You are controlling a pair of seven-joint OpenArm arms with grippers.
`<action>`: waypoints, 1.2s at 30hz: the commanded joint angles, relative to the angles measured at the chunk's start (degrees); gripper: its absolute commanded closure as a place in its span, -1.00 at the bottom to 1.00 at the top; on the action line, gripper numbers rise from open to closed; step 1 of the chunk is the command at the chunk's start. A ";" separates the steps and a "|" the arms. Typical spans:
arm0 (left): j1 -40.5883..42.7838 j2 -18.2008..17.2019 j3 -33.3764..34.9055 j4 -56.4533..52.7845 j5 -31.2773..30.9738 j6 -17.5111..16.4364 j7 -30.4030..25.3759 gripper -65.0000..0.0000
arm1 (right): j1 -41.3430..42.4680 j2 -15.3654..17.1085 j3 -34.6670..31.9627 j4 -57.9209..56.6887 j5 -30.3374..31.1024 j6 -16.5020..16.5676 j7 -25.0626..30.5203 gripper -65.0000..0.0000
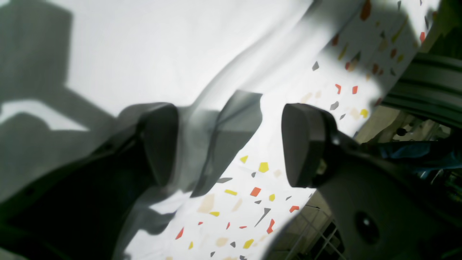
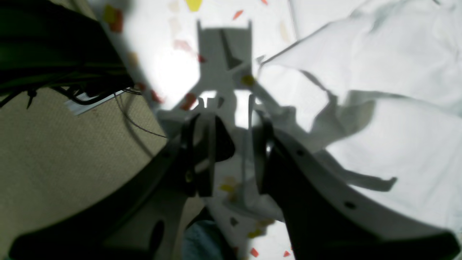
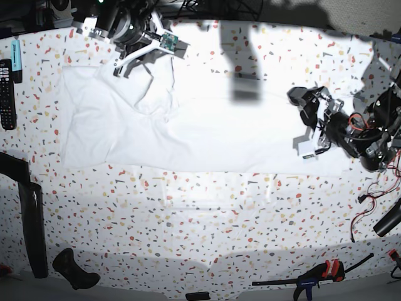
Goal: Fold the T-shirt properly
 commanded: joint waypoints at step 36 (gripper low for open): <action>-0.63 0.15 0.00 0.15 -0.22 0.49 -1.09 -0.34 | 16.20 -7.61 -0.33 -10.60 -8.98 -8.48 -1.09 1.00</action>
